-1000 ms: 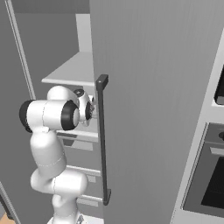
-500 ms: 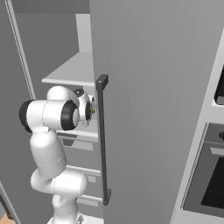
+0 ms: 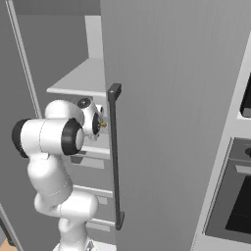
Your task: Take the meat container that has the chicken drumstick and place it on the second highest rack of the freezer. Then take the vegetable container that has the garlic and cucumber and place it on the highest rack of the freezer.
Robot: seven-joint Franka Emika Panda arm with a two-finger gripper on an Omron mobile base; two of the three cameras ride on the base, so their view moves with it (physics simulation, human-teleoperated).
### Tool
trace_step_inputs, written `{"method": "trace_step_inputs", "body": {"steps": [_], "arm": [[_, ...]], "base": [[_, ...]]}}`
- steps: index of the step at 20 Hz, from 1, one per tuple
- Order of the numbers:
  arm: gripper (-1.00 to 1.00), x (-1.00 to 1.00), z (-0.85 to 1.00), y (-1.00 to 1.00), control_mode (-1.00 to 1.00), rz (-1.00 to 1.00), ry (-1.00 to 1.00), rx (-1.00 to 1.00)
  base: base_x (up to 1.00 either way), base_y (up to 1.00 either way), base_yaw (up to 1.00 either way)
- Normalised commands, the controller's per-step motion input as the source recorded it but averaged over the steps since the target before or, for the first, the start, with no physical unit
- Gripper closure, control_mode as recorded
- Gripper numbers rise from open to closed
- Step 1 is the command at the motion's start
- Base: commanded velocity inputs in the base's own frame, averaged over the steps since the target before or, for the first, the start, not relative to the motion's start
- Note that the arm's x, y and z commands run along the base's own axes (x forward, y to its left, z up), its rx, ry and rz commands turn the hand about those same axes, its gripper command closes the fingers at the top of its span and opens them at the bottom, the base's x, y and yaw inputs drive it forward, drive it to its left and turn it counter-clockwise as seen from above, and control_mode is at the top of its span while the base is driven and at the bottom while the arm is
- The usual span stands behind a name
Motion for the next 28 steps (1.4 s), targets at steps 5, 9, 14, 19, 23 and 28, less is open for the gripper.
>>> {"method": "trace_step_inputs", "body": {"steps": [5, 9, 14, 19, 23, 28], "arm": [[-1.0, -0.78, 0.64, 0.0, -1.0, 0.0, 0.0, 0.0], [-1.0, -0.79, 0.63, 0.0, -1.0, -0.05, 0.0, 0.0], [-1.0, -0.93, 0.54, -0.03, -1.0, -0.08, 0.05, 0.05], [-1.0, -0.98, 0.52, -0.06, -1.0, -0.09, 0.03, 0.07], [-1.0, -0.87, 0.61, -0.01, -1.0, -0.1, 0.09, 0.1], [-1.0, -0.83, 0.56, -0.01, -1.0, -0.09, 0.08, 0.07]], "base": [[0.0, 0.0, 0.0], [0.0, 0.0, 0.0], [0.0, 0.0, 0.0], [0.0, 0.0, 0.0], [0.0, 0.0, 0.0], [0.0, 0.0, 0.0]]}}
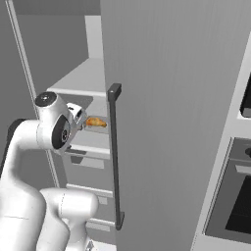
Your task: Take the meat container that has the chicken drumstick and place it on the second highest rack of the freezer. Then take the vegetable container that has the garlic and cucumber and place it on the highest rack of the freezer.
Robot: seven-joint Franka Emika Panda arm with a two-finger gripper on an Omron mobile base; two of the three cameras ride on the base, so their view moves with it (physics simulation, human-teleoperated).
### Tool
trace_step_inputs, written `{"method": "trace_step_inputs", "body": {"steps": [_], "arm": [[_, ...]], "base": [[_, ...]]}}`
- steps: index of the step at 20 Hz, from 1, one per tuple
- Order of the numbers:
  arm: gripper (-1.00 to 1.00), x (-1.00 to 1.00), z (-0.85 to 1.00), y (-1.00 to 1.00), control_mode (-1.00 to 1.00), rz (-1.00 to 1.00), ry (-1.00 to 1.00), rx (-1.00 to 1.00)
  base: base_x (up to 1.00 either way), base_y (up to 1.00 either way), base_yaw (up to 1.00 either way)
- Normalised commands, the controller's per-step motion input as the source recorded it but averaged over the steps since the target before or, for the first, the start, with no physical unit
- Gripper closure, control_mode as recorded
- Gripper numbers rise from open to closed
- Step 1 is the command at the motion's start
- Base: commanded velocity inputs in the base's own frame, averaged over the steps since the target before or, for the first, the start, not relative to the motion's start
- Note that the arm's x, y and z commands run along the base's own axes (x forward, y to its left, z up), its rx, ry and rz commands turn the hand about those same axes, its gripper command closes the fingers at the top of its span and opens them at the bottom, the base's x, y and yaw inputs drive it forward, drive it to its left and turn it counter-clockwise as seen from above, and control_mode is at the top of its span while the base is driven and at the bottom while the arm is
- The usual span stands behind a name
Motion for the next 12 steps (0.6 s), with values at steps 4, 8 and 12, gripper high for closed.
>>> {"method": "trace_step_inputs", "body": {"steps": [4, 8, 12], "arm": [[-1.0, -0.76, 0.52, 0.0, -1.0, -0.03, 0.11, 0.0], [-1.0, -0.74, 0.5, 0.0, -1.0, -0.02, 0.12, 0.0], [-1.0, -0.71, 0.49, 0.0, -1.0, 0.0, 0.15, 0.0]], "base": [[0.0, 0.0, 0.0], [0.0, 0.0, 0.0], [0.0, 0.0, 0.0]]}}
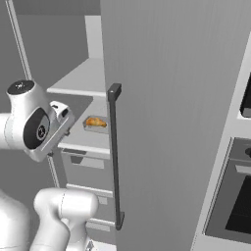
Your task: Take the meat container that has the chicken drumstick and place it on the second highest rack of the freezer. Then take the vegetable container that has the garlic and cucumber and place it on the highest rack of the freezer.
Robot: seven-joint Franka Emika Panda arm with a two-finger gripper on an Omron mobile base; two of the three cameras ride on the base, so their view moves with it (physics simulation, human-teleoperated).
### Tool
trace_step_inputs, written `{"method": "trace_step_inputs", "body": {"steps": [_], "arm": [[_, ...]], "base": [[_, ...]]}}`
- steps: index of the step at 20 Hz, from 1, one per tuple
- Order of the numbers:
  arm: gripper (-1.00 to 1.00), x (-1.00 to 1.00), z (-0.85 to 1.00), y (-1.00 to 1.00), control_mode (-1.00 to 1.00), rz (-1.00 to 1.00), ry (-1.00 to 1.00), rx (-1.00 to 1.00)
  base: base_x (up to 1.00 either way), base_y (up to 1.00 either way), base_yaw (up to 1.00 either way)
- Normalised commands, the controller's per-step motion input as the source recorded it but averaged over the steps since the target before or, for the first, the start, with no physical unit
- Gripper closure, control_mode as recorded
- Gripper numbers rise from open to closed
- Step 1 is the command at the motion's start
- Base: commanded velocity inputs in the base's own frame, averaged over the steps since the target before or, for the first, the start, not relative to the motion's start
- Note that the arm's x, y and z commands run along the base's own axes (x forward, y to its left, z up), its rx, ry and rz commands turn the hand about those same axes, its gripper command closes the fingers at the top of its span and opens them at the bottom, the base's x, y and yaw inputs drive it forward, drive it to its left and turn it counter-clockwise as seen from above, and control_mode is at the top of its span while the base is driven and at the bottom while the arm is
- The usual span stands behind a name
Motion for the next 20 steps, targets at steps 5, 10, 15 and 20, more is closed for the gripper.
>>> {"method": "trace_step_inputs", "body": {"steps": [5, 10, 15, 20], "arm": [[-1.0, -0.47, 0.27, 0.0, -1.0, 0.0, 0.12, 0.0], [-1.0, -0.3, 0.0, 0.0, -1.0, 0.0, 0.0, 0.0], [-1.0, -0.41, 0.0, 0.01, -1.0, 0.0, 0.0, 0.0], [-1.0, 0.0, 0.0, 0.0, 1.0, 0.0, 0.0, 0.0]], "base": [[0.0, 0.0, 0.0], [0.0, 0.0, 0.0], [0.0, 0.0, 0.0], [-0.67, -0.12, 0.0]]}}
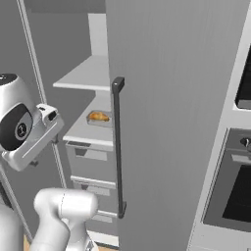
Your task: Take the meat container that has the chicken drumstick and place it on the second highest rack of the freezer. Then take the vegetable container that has the garlic and cucumber and place it on the highest rack of the freezer.
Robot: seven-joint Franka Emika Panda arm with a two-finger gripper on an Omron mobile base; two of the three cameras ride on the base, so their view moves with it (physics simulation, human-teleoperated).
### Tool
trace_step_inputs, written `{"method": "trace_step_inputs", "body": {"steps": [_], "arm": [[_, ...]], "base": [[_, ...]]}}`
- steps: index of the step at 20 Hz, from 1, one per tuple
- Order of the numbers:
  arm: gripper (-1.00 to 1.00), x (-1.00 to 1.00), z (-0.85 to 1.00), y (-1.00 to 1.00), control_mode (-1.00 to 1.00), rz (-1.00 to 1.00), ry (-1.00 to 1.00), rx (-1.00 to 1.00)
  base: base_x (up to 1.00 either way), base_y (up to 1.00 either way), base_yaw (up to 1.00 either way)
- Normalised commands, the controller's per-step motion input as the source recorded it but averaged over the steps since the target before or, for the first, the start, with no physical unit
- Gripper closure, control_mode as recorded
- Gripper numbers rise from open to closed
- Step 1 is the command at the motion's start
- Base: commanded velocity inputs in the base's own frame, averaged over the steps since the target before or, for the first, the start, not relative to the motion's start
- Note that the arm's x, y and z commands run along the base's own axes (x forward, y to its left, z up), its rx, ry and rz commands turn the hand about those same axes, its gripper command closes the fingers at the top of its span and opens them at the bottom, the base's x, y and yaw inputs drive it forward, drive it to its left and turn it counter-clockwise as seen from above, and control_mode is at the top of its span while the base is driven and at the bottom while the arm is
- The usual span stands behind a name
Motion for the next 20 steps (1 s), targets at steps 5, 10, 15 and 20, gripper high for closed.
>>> {"method": "trace_step_inputs", "body": {"steps": [5, 10, 15, 20], "arm": [[-1.0, 0.0, 0.0, 0.0, 1.0, 0.0, 0.0, 0.0], [-1.0, 0.0, 0.0, 0.0, 1.0, 0.0, 0.0, 0.0], [-1.0, 0.0, 0.0, 0.0, 1.0, 0.0, 0.0, 0.0], [-1.0, 0.0, 0.0, 0.0, 1.0, 0.0, 0.0, 0.0]], "base": [[-0.85, -0.82, -0.09], [-0.27, -1.0, -0.16], [-0.04, -1.0, -0.13], [0.0, -1.0, -0.1]]}}
